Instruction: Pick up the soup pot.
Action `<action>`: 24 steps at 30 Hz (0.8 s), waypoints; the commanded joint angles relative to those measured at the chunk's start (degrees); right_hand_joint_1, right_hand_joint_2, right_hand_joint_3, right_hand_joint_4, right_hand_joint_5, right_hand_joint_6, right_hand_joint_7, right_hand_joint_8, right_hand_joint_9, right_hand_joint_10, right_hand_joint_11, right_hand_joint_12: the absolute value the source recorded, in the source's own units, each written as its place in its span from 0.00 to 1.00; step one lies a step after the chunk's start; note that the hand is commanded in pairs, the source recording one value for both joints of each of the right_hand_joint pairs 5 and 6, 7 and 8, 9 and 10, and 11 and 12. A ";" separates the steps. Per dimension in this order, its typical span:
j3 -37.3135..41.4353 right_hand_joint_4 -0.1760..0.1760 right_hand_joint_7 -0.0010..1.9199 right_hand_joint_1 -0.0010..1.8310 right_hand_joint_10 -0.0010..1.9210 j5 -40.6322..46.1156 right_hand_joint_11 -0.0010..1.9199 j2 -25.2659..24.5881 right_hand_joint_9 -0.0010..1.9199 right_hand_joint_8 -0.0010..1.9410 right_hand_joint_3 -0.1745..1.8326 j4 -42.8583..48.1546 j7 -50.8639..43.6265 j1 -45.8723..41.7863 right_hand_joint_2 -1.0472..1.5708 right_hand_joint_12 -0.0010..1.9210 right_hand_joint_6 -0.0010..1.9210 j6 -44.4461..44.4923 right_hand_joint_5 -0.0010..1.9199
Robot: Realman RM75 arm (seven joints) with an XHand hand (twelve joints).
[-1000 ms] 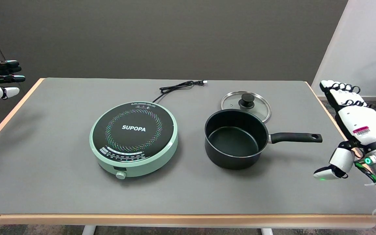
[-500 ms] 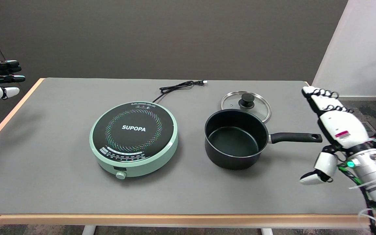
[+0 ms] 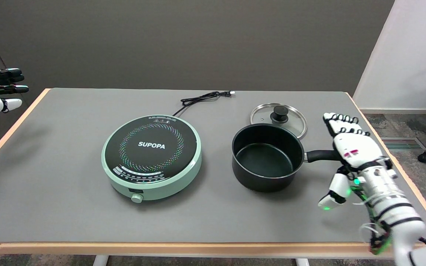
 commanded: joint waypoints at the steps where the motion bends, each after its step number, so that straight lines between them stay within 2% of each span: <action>1: -34.88 0.40 0.05 0.68 0.05 -50.05 0.05 3.91 0.05 0.05 0.54 0.78 8.68 13.46 0.09 0.05 0.05 55.32 0.05; 3: -41.49 0.44 0.06 0.67 0.06 -53.20 0.06 7.37 0.06 0.06 0.54 0.81 8.84 14.07 0.09 0.06 0.06 64.25 0.06; 5: -48.25 0.55 0.06 0.67 0.06 -56.64 0.06 10.59 0.06 0.06 0.54 0.86 8.84 14.95 0.09 0.06 0.06 72.52 0.06; 8: -53.32 0.64 0.05 0.66 0.05 -61.09 0.05 11.99 0.05 0.05 0.54 0.86 8.76 15.66 0.09 0.05 0.05 77.66 0.05; 11: -54.64 0.71 0.04 0.66 0.04 -65.73 0.04 11.17 0.04 0.04 0.54 0.86 8.76 15.45 0.09 0.04 0.04 77.88 0.04; 16: -57.48 0.74 0.04 0.66 0.04 -71.81 0.04 9.41 0.04 0.04 0.54 0.67 8.52 14.73 0.09 0.04 0.04 77.74 0.04; 24: -61.72 0.74 0.04 0.66 0.04 -69.09 0.04 9.12 0.04 0.04 0.54 -0.29 8.84 12.24 0.09 0.04 0.04 85.13 0.04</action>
